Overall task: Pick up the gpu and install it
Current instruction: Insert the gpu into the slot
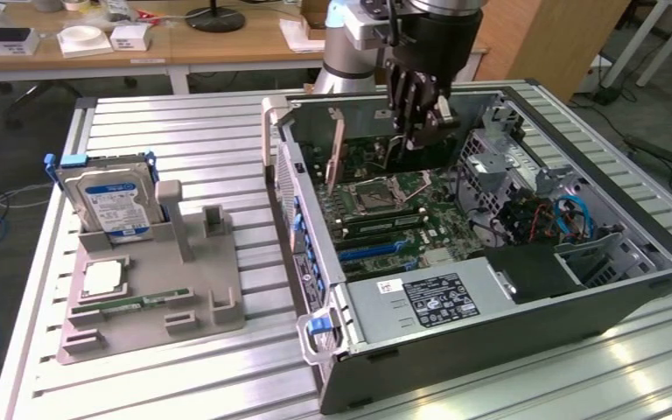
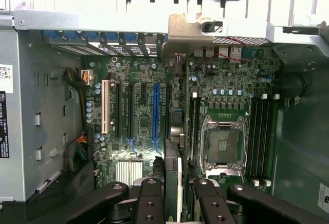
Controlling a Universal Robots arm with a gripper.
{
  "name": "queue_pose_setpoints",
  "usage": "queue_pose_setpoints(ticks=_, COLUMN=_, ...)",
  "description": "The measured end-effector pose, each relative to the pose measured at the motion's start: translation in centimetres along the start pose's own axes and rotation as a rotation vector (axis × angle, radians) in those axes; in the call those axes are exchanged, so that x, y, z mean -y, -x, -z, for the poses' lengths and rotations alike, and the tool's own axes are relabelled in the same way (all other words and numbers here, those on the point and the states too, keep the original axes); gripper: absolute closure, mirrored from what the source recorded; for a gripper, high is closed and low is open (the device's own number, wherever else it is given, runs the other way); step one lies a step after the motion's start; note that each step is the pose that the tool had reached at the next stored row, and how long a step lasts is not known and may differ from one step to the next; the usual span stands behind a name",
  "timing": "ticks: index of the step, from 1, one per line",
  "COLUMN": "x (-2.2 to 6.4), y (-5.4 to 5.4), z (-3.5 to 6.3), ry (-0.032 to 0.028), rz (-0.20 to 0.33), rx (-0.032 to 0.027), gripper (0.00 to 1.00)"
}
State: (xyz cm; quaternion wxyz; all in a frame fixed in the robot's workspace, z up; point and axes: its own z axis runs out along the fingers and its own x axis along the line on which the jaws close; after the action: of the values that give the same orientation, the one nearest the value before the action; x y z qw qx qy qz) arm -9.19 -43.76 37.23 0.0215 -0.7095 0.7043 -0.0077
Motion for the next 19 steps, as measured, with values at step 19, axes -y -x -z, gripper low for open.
queue_pose_setpoints(ticks=19, x=-0.18, y=-0.02, z=-0.81, ry=0.0003, rz=0.000, rx=-0.0001, gripper=0.74)
